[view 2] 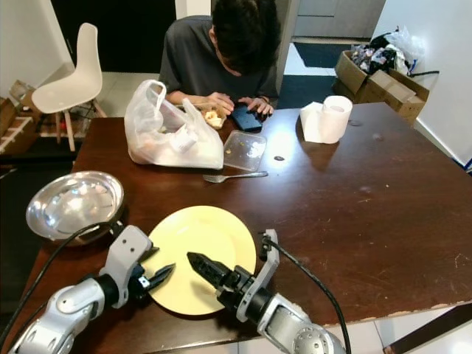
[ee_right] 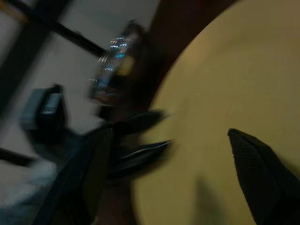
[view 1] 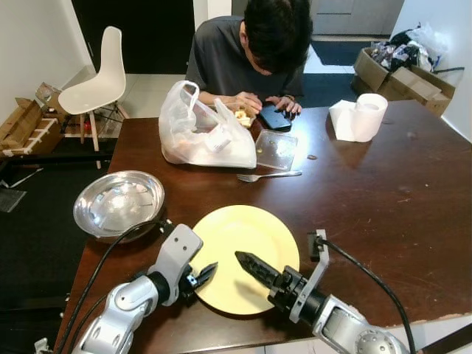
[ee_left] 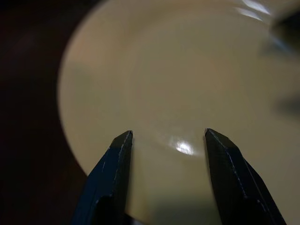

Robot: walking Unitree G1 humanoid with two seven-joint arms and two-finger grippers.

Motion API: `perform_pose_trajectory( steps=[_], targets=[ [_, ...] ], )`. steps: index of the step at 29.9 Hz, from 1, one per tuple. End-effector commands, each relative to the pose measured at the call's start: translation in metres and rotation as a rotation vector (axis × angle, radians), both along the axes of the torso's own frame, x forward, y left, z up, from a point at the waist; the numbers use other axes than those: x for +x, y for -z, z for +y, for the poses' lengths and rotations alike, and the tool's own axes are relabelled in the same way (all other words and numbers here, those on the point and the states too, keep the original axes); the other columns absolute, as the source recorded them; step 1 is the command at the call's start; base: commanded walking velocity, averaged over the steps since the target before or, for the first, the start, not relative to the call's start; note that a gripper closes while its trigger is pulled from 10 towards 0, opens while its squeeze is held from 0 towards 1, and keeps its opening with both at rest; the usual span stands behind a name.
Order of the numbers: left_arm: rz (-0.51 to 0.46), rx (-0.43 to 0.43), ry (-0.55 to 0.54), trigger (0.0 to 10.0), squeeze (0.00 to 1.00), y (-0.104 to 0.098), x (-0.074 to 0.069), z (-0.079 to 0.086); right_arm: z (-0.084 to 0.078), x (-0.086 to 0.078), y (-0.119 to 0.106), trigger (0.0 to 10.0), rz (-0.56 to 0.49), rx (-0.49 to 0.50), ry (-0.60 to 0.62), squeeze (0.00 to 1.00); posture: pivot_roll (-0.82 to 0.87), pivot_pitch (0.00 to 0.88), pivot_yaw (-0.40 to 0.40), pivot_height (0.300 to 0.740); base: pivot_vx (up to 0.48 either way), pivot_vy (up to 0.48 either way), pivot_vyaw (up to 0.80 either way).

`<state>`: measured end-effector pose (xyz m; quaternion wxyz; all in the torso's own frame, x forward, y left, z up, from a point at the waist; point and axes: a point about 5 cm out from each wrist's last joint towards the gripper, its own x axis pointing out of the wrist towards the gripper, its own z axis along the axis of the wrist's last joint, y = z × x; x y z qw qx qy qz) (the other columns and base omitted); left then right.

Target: Setting the table

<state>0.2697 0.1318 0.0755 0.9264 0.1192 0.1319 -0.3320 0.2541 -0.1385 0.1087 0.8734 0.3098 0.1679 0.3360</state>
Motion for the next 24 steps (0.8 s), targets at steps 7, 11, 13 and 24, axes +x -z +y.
perform_pose_trajectory(
  steps=[7,11,13,24],
  targets=[
    [0.165,0.06,-0.012,10.0,0.0,0.035,-0.018,0.008,-0.063,0.009,-0.044,10.0,-0.215,-0.16,0.195,0.0,-0.08,0.026,0.067,0.74,0.0,0.0,0.0],
    [0.165,0.06,-0.007,10.0,0.0,0.035,-0.018,0.007,-0.086,0.006,-0.046,10.0,-0.214,-0.205,0.261,0.0,-0.09,0.025,0.065,0.74,0.0,0.0,0.0],
    [0.166,0.058,-0.006,10.0,0.0,0.035,-0.017,0.006,-0.083,-0.006,-0.017,10.0,-0.109,-0.155,0.244,0.0,-0.09,0.024,0.067,0.74,0.0,0.0,0.0],
    [0.162,0.058,-0.015,10.0,0.0,0.032,-0.017,0.011,-0.021,0.005,0.0,10.0,-0.069,0.265,0.098,0.0,-0.04,0.021,0.075,0.74,0.0,0.0,0.0]
  ],
)
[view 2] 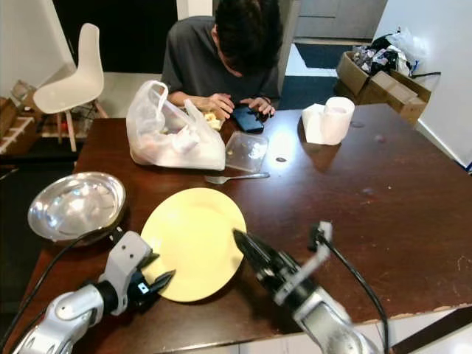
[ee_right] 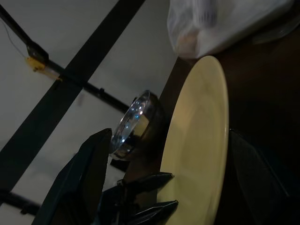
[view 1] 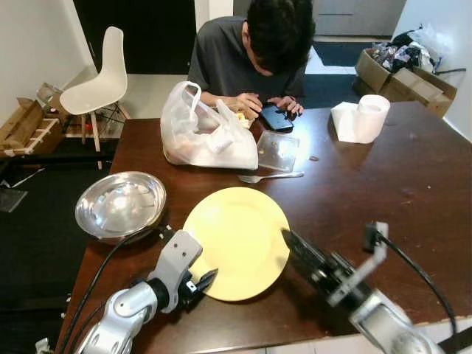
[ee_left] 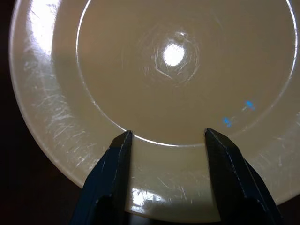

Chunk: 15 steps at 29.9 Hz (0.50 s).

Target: Setting the table

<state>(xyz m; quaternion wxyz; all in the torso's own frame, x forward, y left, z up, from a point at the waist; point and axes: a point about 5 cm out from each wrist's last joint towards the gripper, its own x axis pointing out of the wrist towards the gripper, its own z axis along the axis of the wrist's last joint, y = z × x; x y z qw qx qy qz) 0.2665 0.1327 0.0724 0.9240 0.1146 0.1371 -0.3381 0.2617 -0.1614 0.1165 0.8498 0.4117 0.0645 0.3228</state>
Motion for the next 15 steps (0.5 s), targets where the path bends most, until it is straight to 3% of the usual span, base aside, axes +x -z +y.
perform_pose_trajectory(
  steps=[1,10,11,12,13,15],
  targets=[
    [0.147,0.065,-0.025,10.0,0.0,0.029,-0.014,0.011,0.004,-0.001,0.01,10.0,0.036,0.0,-0.019,0.0,-0.04,0.02,0.074,0.74,0.0,0.0,0.0],
    [0.147,0.056,-0.031,10.0,0.0,0.027,-0.015,0.01,0.039,0.013,0.038,10.0,0.174,0.03,-0.146,0.0,-0.02,0.026,0.07,0.74,0.0,0.0,0.0],
    [0.146,0.053,-0.031,10.0,0.0,0.027,-0.015,0.009,0.043,0.015,0.04,9.0,0.186,0.034,-0.165,0.0,-0.02,0.027,0.068,0.74,0.0,0.0,0.0],
    [0.146,0.05,-0.03,10.0,0.0,0.026,-0.015,0.008,0.047,0.017,0.041,5.0,0.198,0.041,-0.183,0.0,-0.01,0.028,0.066,0.74,0.0,0.0,0.0],
    [0.146,0.05,-0.03,10.0,0.0,0.026,-0.015,0.008,0.047,0.017,0.041,5.0,0.198,0.041,-0.183,0.0,-0.01,0.028,0.066,0.74,0.0,0.0,0.0],
    [0.145,0.046,-0.029,10.0,0.0,0.026,-0.016,0.007,0.056,0.02,0.041,0.0,0.198,0.042,-0.233,0.0,-0.01,0.029,0.064,0.74,0.0,0.0,0.0]
  ],
)
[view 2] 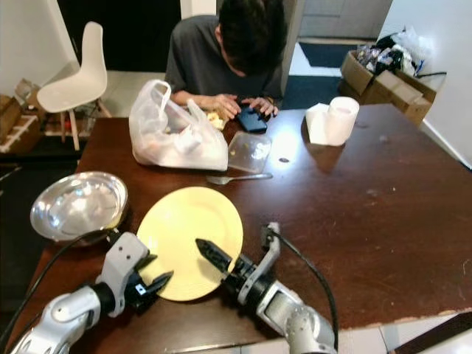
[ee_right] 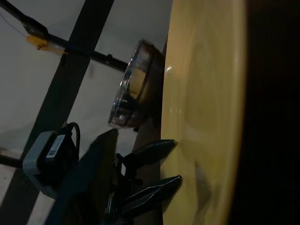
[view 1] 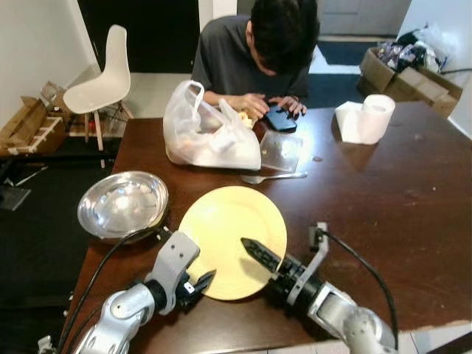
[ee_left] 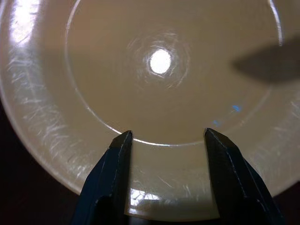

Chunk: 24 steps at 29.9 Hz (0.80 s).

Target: Setting the table

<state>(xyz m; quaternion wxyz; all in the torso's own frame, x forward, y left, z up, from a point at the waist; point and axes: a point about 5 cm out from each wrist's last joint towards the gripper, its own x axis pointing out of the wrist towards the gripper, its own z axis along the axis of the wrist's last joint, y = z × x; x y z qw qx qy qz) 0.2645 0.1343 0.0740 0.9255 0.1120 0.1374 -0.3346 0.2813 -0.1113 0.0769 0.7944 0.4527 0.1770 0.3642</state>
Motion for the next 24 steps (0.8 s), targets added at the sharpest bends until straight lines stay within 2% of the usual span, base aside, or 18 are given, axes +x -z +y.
perform_pose_trajectory(
  steps=[1,5,10,13,15,21,22,24],
  targets=[
    [0.144,0.047,-0.02,10.0,0.0,0.027,-0.014,0.005,0.009,0.001,0.001,0.0,-0.001,-0.001,-0.064,0.0,0.0,0.029,0.058,0.74,0.0,0.0,0.0],
    [0.142,0.043,-0.02,10.0,0.0,0.027,-0.014,0.005,0.011,0.004,-0.002,0.0,-0.025,-0.002,-0.087,0.0,0.0,0.029,0.056,0.74,0.0,0.0,0.0],
    [0.149,0.034,-0.017,10.0,0.0,0.028,-0.017,0.004,0.0,0.009,-0.021,0.0,-0.138,0.038,-0.063,0.0,-0.02,0.029,0.057,0.74,0.0,0.0,0.0],
    [0.15,0.032,-0.014,10.0,0.0,0.028,-0.017,0.003,-0.001,0.01,-0.023,0.0,-0.15,0.047,-0.06,0.0,-0.02,0.029,0.058,0.74,0.0,0.0,0.0],
    [0.139,0.01,-0.01,10.0,0.0,0.023,-0.013,-0.001,-0.004,0.01,-0.028,0.0,-0.182,0.079,-0.045,0.0,-0.02,0.023,0.058,0.74,0.0,0.0,0.0],
    [0.104,-0.031,-0.006,10.0,0.0,0.011,-0.006,-0.004,-0.005,0.012,-0.03,0.0,-0.195,0.081,-0.028,0.0,-0.03,0.019,0.058,0.74,0.0,0.0,0.0],
    [0.066,-0.07,0.006,10.0,0.0,-0.002,-0.001,-0.007,-0.005,0.013,-0.031,0.0,-0.206,0.078,-0.017,0.0,-0.03,0.018,0.057,0.74,0.0,0.0,0.0],
    [-0.044,-0.194,0.046,10.0,0.0,-0.044,0.008,-0.014,-0.006,0.015,-0.037,0.0,-0.237,0.076,0.005,0.0,-0.03,0.016,0.058,0.74,0.0,0.0,0.0]
  ],
)
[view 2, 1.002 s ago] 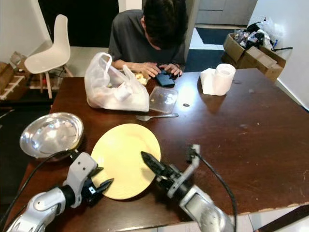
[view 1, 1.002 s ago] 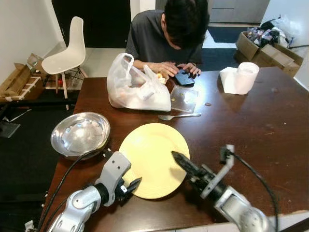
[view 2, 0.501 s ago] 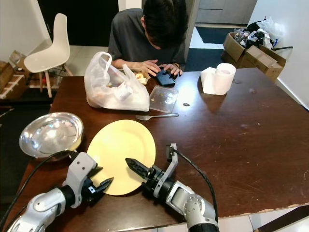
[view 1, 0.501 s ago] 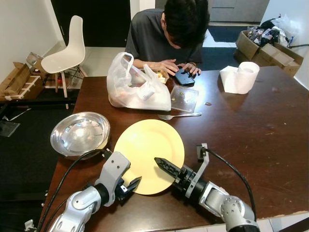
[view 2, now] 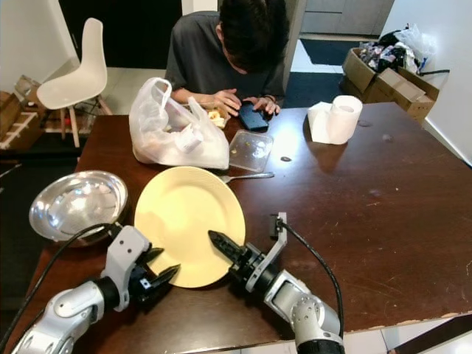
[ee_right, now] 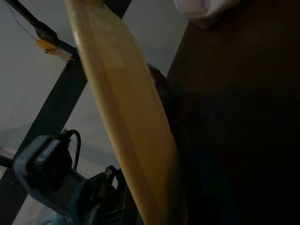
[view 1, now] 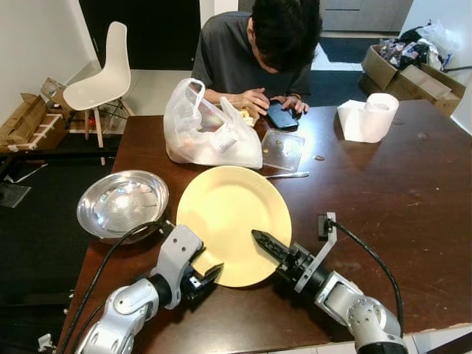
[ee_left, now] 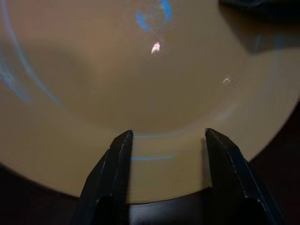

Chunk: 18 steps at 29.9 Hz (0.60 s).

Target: Setting the table

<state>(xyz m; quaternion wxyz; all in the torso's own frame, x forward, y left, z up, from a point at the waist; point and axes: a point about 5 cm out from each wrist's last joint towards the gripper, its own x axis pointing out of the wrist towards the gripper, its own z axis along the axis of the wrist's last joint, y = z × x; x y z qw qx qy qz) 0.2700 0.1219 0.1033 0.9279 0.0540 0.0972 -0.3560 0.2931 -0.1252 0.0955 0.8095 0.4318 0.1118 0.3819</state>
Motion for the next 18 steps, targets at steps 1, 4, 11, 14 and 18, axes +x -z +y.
perform_pose_trajectory(
  steps=[1,4,11,14,18],
  targets=[
    [-0.063,-0.103,0.034,10.0,0.0,-0.034,0.005,-0.003,0.008,0.003,-0.022,0.0,-0.113,0.063,-0.027,0.0,-0.03,0.015,0.058,0.74,0.0,0.0,0.0],
    [-0.129,-0.163,0.061,10.0,0.0,-0.058,0.007,-0.004,0.007,0.004,-0.026,0.0,-0.137,0.054,-0.024,0.0,-0.03,0.013,0.057,0.74,0.0,0.0,0.0],
    [-0.383,-0.271,0.252,10.0,0.0,-0.152,-0.009,0.004,-0.003,0.011,-0.058,0.0,-0.289,-0.015,0.11,0.0,-0.03,0.008,0.067,0.74,0.0,0.0,0.0],
    [-0.386,-0.292,0.253,10.0,0.0,-0.164,-0.017,0.016,-0.015,0.017,-0.075,0.0,-0.361,-0.115,0.255,0.0,-0.03,0.004,0.073,0.74,0.0,0.0,0.0],
    [-0.332,-0.31,0.034,10.0,0.0,-0.149,-0.008,0.031,-0.033,0.018,-0.093,10.0,-0.431,-0.303,0.435,0.0,-0.03,0.0,0.076,0.74,0.0,0.0,0.0]
  ],
)
